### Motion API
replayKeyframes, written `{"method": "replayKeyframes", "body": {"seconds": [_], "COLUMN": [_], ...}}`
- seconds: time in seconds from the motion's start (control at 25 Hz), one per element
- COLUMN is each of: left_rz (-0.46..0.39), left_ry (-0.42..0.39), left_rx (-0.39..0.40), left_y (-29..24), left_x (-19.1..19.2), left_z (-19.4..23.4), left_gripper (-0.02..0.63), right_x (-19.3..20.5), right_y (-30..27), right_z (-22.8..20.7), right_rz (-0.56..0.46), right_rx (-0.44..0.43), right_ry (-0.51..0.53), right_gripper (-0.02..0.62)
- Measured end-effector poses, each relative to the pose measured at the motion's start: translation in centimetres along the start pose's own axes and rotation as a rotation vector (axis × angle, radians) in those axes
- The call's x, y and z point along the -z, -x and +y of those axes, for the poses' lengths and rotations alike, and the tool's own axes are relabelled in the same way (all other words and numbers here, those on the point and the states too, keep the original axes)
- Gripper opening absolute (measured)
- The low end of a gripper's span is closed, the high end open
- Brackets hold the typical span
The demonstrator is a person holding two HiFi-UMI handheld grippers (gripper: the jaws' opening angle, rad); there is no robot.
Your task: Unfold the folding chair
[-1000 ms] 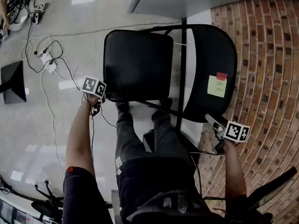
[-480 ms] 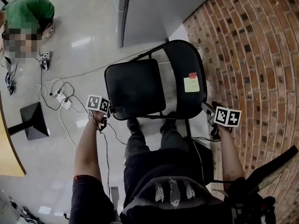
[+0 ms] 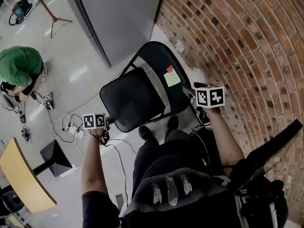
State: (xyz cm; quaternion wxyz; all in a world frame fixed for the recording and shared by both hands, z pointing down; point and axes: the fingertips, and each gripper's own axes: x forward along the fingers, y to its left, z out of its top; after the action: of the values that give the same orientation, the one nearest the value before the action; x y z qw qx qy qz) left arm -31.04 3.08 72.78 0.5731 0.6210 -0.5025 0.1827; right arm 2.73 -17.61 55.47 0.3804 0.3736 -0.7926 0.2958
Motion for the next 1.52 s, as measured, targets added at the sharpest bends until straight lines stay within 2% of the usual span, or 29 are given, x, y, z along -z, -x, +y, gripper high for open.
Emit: {"method": "replayKeyframes", "body": {"seconds": [0.2,0.32,0.44,0.52,0.64,0.68,0.72,0.88,1.0,1.12,1.32,1.52], "left_rz": [-0.067,-0.096,-0.186,-0.265,-0.353,-0.372,-0.382,-0.358,-0.341,-0.366,-0.412,-0.471], "left_ry": [0.025,-0.008,-0.064,-0.068,-0.059,-0.066,-0.072,-0.131,-0.138,-0.117,-0.136,-0.105], "left_rx": [0.005,-0.021,-0.092,-0.127,-0.222,-0.271,-0.316,-0.436,-0.426,-0.422,-0.435,-0.410], "left_y": [1.4,2.1,3.7,5.0,6.9,7.4,7.8,8.1,8.3,9.3,10.9,11.9], "left_x": [-2.0,-2.9,-5.1,-6.7,-8.5,-9.0,-9.4,-9.6,-9.0,-8.7,-9.0,-8.5], "left_z": [-1.7,-3.4,-5.1,-6.3,-7.2,-7.1,-7.1,-8.4,-10.0,-11.1,-13.3,-16.8], "left_gripper": [0.416,0.393,0.323,0.291,0.107,0.013,0.003,0.000,0.002,0.002,0.002,0.002], "right_x": [-0.9,-1.3,-1.2,-1.1,-1.5,-1.7,-1.8,-1.6,-1.3,-1.2,-0.6,-0.5], "right_y": [1.0,1.6,1.9,2.1,2.8,3.0,3.1,3.7,4.4,4.7,5.0,5.6], "right_z": [-0.4,-0.5,-0.4,0.3,1.9,2.2,2.4,2.7,2.6,2.1,1.3,2.3], "right_rz": [-0.073,-0.110,-0.128,-0.134,-0.153,-0.162,-0.169,-0.175,-0.178,-0.181,-0.179,-0.183], "right_rx": [-0.063,-0.107,-0.168,-0.242,-0.359,-0.382,-0.403,-0.460,-0.469,-0.466,-0.466,-0.532], "right_ry": [-0.050,-0.052,-0.047,-0.039,-0.008,-0.001,0.004,0.016,0.019,0.020,0.051,0.092], "right_gripper": [0.254,0.241,0.220,0.173,0.089,0.045,0.002,0.002,0.002,0.002,0.002,0.002]}}
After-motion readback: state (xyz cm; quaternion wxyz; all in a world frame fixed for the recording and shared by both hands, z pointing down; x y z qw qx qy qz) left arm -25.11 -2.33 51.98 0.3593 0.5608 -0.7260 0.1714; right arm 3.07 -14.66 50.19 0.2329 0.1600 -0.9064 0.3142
